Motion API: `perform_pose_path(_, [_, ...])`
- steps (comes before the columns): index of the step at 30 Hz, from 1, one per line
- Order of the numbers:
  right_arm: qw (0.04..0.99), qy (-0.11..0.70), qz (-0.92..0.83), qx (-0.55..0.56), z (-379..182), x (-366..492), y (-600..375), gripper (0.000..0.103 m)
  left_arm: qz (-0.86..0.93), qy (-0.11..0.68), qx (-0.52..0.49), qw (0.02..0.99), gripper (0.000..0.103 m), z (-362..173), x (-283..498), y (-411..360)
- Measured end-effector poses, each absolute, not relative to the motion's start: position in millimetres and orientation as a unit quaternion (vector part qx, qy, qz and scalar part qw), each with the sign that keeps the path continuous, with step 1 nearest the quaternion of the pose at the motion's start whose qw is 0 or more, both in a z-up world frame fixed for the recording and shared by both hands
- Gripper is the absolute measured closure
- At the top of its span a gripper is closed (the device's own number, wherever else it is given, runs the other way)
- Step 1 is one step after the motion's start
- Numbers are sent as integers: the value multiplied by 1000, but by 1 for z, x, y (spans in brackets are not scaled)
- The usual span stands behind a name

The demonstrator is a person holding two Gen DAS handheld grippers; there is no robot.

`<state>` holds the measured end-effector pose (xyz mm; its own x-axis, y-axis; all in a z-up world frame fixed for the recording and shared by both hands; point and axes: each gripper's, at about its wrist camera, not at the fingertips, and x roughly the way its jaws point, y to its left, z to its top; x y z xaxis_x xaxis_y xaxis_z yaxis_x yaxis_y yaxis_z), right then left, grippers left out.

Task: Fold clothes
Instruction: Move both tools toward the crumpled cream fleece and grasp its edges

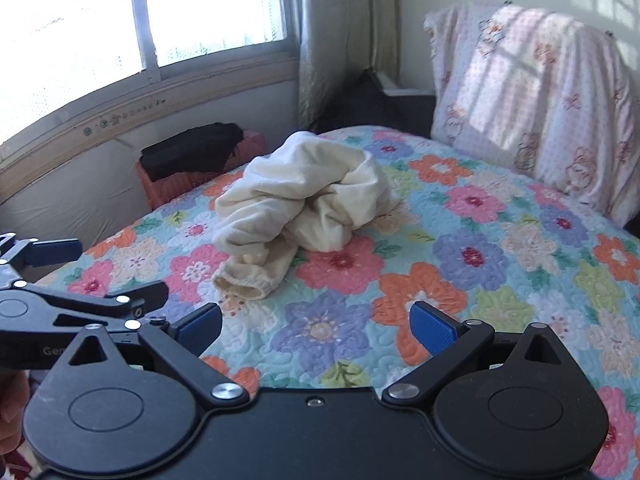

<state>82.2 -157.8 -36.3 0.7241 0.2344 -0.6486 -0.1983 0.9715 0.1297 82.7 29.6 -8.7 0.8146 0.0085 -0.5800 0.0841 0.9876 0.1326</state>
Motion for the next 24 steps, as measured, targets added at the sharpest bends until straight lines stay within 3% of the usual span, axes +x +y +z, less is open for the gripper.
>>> perform_pose_path(4, [924,350,152,30,-26,134,-154,1,17,310,84,947,0,-10,130,43])
perform_pose_path(11, [912,348,194,-98,-39,202,-125,1,34,302,156,940,0,-36,185,37])
perform_pose_path(15, [890,380,199,-154,-49,220,-119,1,-2,328,113,938,0,-45,207,42])
perform_pose_path(24, [866,440,178,-160,-53,263,-128,1,-30,352,49,934,0,-67,260,48])
